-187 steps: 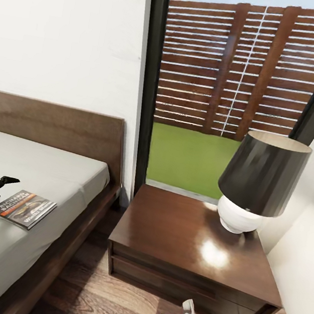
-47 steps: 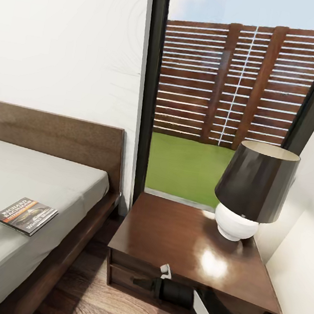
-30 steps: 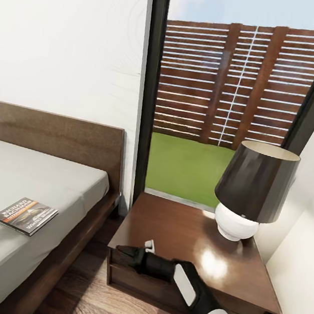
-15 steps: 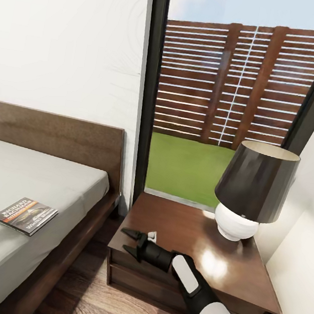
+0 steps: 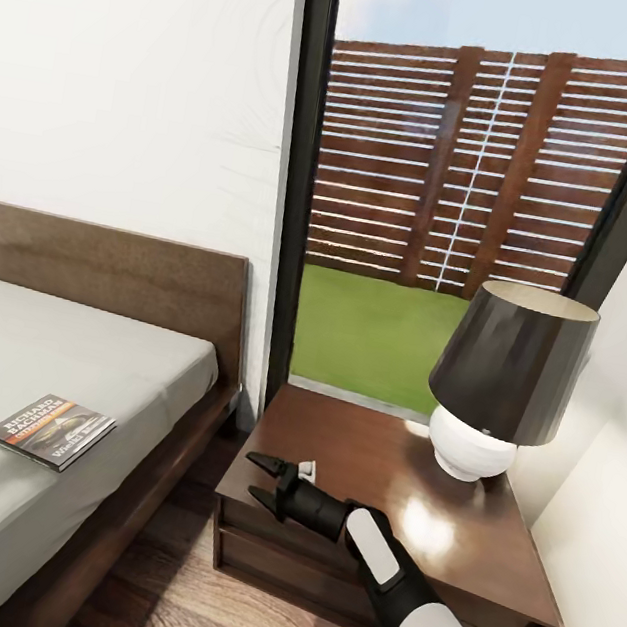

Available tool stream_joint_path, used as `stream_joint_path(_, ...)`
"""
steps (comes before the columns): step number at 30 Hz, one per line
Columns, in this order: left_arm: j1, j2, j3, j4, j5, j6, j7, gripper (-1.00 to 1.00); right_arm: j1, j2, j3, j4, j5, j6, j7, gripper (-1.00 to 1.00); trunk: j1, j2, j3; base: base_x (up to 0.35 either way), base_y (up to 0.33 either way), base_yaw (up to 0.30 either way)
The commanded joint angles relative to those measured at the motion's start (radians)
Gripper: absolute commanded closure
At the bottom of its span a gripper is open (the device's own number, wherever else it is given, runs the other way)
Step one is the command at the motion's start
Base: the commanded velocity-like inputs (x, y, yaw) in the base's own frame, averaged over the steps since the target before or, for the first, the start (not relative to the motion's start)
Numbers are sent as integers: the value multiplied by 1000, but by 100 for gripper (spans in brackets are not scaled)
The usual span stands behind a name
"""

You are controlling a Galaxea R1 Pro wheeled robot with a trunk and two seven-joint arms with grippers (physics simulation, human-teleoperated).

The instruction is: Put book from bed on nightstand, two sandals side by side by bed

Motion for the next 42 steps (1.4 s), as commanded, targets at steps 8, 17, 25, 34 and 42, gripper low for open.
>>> stream_joint_path(8, -1, 0, 7, 0, -11, 7, -5, -100, -1, -1, 1, 4, -2, 4, 2, -100, 0, 0, -1, 0, 0, 137)
stream_joint_path(17, -1, 1, 7, 0, -11, 7, -5, -100, -1, 0, 5, 1, -2, 4, 2, -100, 0, 0, -1, 0, 0, 244)
stream_joint_path(25, -1, 2, 7, 0, -11, 7, -5, -100, -1, 0, 8, 0, -2, 4, 2, -100, 0, 0, -1, 0, 0, 257)
stream_joint_path(34, -1, 2, 3, -1, -11, 6, -21, -100, -1, 0, 7, 0, -2, 4, 2, -100, 0, 0, -1, 0, 0, 247)
stream_joint_path(42, -1, 0, -1, -2, -11, 5, -39, -100, -1, 0, 4, 0, -2, 5, 2, -100, 0, 0, -1, 0, 0, 225)
